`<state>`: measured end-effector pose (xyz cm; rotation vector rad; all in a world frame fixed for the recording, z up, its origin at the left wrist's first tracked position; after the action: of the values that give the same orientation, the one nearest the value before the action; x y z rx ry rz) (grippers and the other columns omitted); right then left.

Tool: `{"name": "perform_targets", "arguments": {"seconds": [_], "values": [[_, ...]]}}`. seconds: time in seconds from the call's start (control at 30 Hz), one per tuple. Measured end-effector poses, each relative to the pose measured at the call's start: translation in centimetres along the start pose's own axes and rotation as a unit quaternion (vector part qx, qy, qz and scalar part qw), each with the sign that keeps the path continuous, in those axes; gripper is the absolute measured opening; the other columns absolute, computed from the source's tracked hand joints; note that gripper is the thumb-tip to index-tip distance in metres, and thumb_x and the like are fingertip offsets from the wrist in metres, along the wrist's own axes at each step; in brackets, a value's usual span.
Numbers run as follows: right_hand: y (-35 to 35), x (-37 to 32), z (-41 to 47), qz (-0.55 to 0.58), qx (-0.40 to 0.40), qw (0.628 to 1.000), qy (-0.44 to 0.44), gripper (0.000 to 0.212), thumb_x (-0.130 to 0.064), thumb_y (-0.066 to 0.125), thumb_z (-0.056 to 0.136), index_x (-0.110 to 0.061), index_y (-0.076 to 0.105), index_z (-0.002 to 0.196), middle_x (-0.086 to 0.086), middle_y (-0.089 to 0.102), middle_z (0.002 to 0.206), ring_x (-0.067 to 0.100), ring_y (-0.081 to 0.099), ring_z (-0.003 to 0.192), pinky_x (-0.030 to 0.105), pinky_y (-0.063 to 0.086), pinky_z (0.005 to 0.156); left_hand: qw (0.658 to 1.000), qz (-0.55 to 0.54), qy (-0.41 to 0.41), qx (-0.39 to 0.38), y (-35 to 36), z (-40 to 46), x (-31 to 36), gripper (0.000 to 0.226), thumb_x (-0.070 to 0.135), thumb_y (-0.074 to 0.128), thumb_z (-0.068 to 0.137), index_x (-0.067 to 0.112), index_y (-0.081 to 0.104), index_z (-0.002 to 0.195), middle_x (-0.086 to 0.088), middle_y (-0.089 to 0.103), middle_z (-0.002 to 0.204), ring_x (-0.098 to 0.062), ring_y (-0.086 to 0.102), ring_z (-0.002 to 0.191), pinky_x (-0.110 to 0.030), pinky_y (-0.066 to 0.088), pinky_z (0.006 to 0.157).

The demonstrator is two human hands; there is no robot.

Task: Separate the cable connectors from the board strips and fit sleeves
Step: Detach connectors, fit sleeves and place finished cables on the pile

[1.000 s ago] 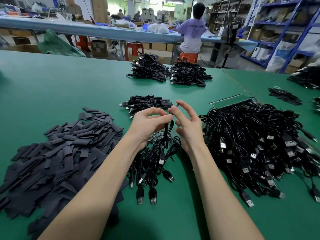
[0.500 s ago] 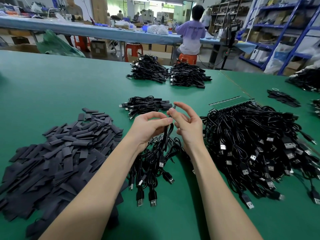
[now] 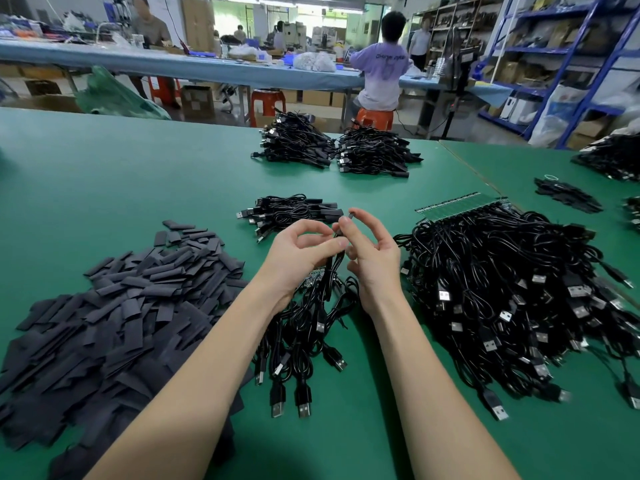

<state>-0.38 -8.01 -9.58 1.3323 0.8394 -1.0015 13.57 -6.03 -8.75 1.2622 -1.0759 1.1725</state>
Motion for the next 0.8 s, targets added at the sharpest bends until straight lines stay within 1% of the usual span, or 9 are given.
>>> {"name": "perform_targets", "arguments": {"seconds": [0.1, 0.23, 0.3, 0.4, 0.47, 0.57, 0.63, 0.73, 0.8], "values": [[-1.1, -0.5, 0.3, 0.034, 0.040, 0.999, -0.004, 0.027, -0.025, 0.081, 0.087, -0.027, 0.071, 0.113, 0.001, 0.078, 0.091, 0.009, 0.035, 0.056, 0.019, 0.031, 0.050, 0.990, 0.137, -0.011, -0.034, 0.6, -0.3, -0.8, 0.035, 0.020, 0.088, 0.075, 0.025, 0.065, 0.100, 0.000, 0.074, 0.100, -0.006, 0.071, 0.078, -0.023, 0.054, 0.076], [-2.2, -1.1, 0.6, 0.018, 0.071, 0.997, -0.015, 0.030, -0.030, 0.080, 0.087, -0.029, 0.070, 0.116, -0.002, 0.077, 0.088, 0.007, 0.039, 0.053, 0.016, 0.032, 0.045, 0.987, 0.159, 0.001, -0.036, 0.4, -0.6, -0.1, 0.028, 0.016, 0.083, 0.082, 0.021, 0.064, 0.102, -0.005, 0.078, 0.088, -0.016, 0.072, 0.076, -0.039, 0.058, 0.085], [-2.4, -1.2, 0.7, 0.002, 0.069, 0.998, -0.004, 0.032, -0.040, 0.075, 0.091, -0.033, 0.065, 0.121, -0.005, 0.079, 0.095, 0.006, 0.050, 0.056, 0.016, 0.038, 0.047, 0.981, 0.190, 0.032, -0.024, -0.1, -0.3, 1.2, 0.024, 0.019, 0.082, 0.083, 0.023, 0.065, 0.099, 0.000, 0.078, 0.083, -0.012, 0.074, 0.077, -0.033, 0.057, 0.082], [-2.9, -0.8, 1.0, -0.037, 0.066, 0.997, 0.025, 0.028, -0.050, 0.063, 0.098, -0.035, 0.057, 0.121, -0.009, 0.079, 0.097, 0.005, 0.058, 0.057, 0.017, 0.041, 0.046, 0.960, 0.266, 0.086, 0.015, -1.3, 1.5, 3.8, 0.018, 0.025, 0.083, 0.082, 0.029, 0.068, 0.092, 0.011, 0.076, 0.078, 0.002, 0.070, 0.072, -0.012, 0.049, 0.067], [-2.9, -0.3, 1.1, -0.085, 0.056, 0.994, 0.042, 0.024, -0.047, 0.061, 0.100, -0.032, 0.058, 0.119, -0.010, 0.079, 0.094, 0.004, 0.057, 0.055, 0.017, 0.040, 0.047, 0.926, 0.357, 0.118, 0.042, -1.7, 3.7, 5.5, 0.015, 0.024, 0.083, 0.082, 0.028, 0.070, 0.090, 0.013, 0.072, 0.076, 0.002, 0.066, 0.071, -0.008, 0.048, 0.064], [-2.3, 0.3, 1.1, -0.168, 0.024, 0.985, 0.042, 0.019, -0.044, 0.060, 0.100, -0.030, 0.062, 0.112, -0.014, 0.078, 0.088, 0.002, 0.057, 0.055, 0.018, 0.042, 0.051, 0.857, 0.488, 0.156, 0.059, -1.7, 7.7, 6.5, 0.013, 0.014, 0.078, 0.084, 0.017, 0.072, 0.095, -0.003, 0.071, 0.090, -0.020, 0.066, 0.084, -0.030, 0.054, 0.083], [-1.9, 0.3, 1.1, -0.211, 0.006, 0.977, 0.030, 0.015, -0.045, 0.059, 0.100, -0.031, 0.063, 0.106, -0.019, 0.077, 0.085, -0.001, 0.059, 0.056, 0.016, 0.043, 0.053, 0.813, 0.554, 0.168, 0.067, -2.0, 10.1, 6.2, 0.016, 0.011, 0.074, 0.086, 0.013, 0.066, 0.099, -0.009, 0.070, 0.098, -0.029, 0.063, 0.093, -0.038, 0.052, 0.084], [-1.9, 0.5, 1.3, -0.291, -0.011, 0.957, 0.006, 0.014, -0.045, 0.062, 0.098, -0.032, 0.067, 0.097, -0.022, 0.075, 0.081, -0.003, 0.061, 0.060, 0.020, 0.046, 0.061, 0.754, 0.634, 0.161, 0.066, -2.9, 12.3, 4.7, 0.014, 0.013, 0.067, 0.090, 0.012, 0.057, 0.101, -0.010, 0.066, 0.104, -0.033, 0.058, 0.097, -0.036, 0.045, 0.076], [-1.8, 0.8, 1.3, -0.349, -0.022, 0.937, -0.005, 0.014, -0.044, 0.065, 0.094, -0.031, 0.069, 0.092, -0.017, 0.076, 0.081, -0.005, 0.060, 0.063, 0.024, 0.046, 0.066, 0.727, 0.667, 0.153, 0.063, -3.3, 13.0, 3.9, 0.011, 0.020, 0.063, 0.095, 0.014, 0.061, 0.104, -0.009, 0.067, 0.110, -0.032, 0.058, 0.103, -0.037, 0.045, 0.082]]}}
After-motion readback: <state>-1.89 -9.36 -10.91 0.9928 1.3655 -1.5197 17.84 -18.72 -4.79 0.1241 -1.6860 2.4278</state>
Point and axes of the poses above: each hand's wrist, its own z-axis towards the middle knuckle, its own y-axis out of the palm, x = y × z, the point moved 8 cm from there along z, towards the middle knuckle
